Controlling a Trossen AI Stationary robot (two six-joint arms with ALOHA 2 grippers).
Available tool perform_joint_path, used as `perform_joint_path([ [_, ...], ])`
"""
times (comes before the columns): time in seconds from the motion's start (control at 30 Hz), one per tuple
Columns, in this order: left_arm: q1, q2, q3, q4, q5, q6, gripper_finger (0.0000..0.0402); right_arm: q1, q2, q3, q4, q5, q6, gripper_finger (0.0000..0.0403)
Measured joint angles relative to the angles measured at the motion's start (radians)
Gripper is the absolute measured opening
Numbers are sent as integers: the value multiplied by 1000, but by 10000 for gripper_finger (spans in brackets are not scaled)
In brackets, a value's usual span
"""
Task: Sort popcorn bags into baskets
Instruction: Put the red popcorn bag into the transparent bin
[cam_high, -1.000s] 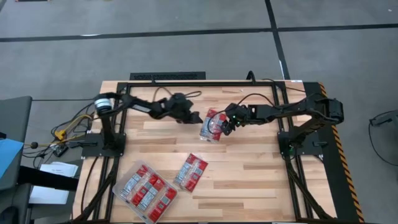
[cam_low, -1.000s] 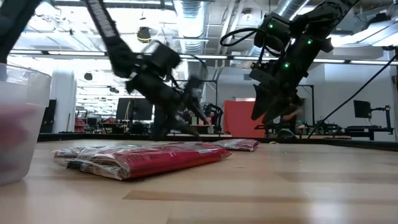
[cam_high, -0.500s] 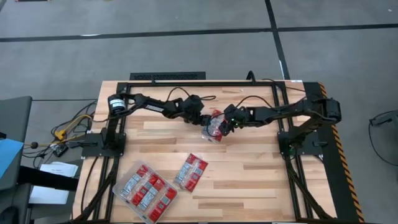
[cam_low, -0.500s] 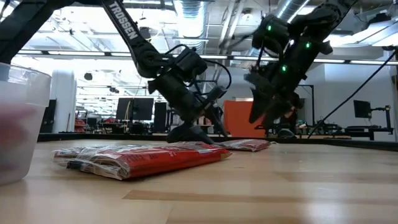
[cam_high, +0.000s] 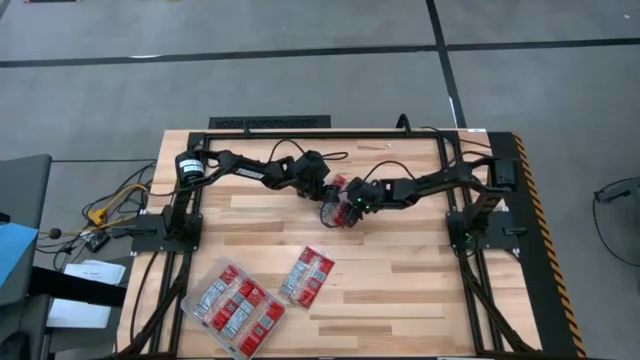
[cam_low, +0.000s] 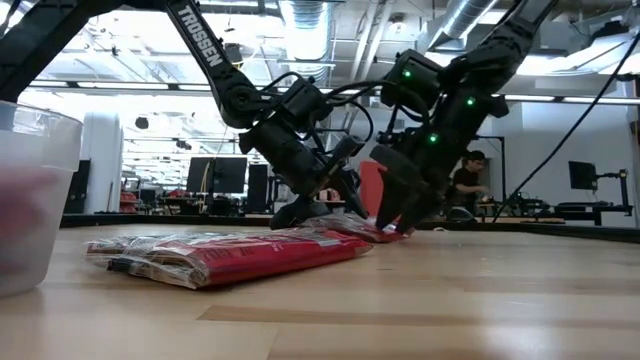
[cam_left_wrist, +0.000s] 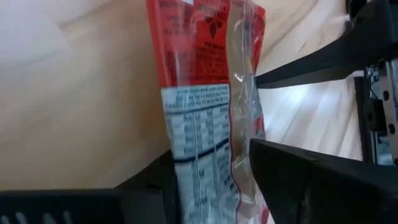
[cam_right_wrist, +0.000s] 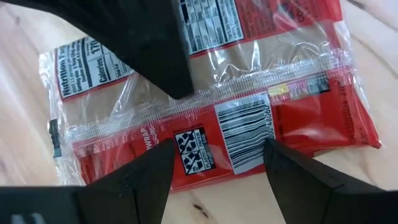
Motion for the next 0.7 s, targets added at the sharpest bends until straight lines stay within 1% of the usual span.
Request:
perform_joint_path([
  [0.1,0,-5,1,-15,22,6,121,0,-10,10,-9,-16,-10,270],
  [0.27,10,-43,-3,-43,53,20,27,-8,-72,10,-67,-31,-28,270],
  [0.3,11,-53,-4,-46,64,13,16,-11,-91,10,-87,-30,-36,270],
  [0.4,20,-99,-6,-72,115,1,15,-15,-157,10,-171,-25,-68,270],
  [0.47,26,-142,-6,-121,150,18,16,-18,-214,10,-208,-20,-87,270],
  [0.57,20,-231,-5,-270,188,82,7,-21,-303,10,-270,-17,-114,270],
  [0.63,-1,-306,-5,-418,209,127,6,-21,-356,10,-300,0,-117,270],
  [0.7,-27,-396,-5,-559,203,175,7,-21,-399,11,-316,29,-120,270],
])
